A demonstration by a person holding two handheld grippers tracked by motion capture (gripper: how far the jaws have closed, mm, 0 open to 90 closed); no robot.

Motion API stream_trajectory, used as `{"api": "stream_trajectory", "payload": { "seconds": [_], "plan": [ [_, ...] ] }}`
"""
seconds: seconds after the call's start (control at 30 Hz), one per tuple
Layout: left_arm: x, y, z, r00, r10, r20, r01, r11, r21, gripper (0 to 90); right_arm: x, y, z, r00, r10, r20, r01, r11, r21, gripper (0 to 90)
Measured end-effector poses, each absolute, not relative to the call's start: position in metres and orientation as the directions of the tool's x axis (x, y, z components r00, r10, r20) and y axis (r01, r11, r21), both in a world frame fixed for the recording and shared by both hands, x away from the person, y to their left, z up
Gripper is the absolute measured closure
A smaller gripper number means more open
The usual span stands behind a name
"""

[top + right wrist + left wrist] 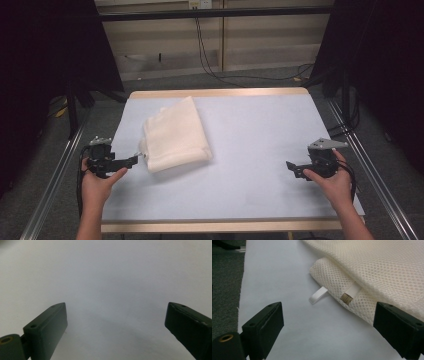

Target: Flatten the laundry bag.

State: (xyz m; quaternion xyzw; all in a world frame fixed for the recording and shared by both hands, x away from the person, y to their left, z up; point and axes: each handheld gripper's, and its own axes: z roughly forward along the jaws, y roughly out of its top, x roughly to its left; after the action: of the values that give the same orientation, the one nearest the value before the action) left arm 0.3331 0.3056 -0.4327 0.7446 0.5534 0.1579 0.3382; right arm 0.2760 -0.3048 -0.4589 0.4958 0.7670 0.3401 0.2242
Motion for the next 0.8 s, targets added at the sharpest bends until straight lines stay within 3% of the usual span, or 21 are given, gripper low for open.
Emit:
{"api": "stream_trajectory", "payload": {
  "seconds": [0.57,0.8],
  "plan": [
    [0.336,0.305,-0.435,0.353,0.931,-0.093,0.717,-0.206,0.666,12.3,0.276,-0.304,-0.456,-0.382,0.923,-0.043,0.587,0.278,0.760,4.7],
    [0.345,0.297,-0.442,0.374,0.925,-0.068,0.706,-0.237,0.667,22.4,0.275,-0.300,-0.455,-0.390,0.919,-0.055,0.576,0.290,0.764,6.0]
  ]
}}
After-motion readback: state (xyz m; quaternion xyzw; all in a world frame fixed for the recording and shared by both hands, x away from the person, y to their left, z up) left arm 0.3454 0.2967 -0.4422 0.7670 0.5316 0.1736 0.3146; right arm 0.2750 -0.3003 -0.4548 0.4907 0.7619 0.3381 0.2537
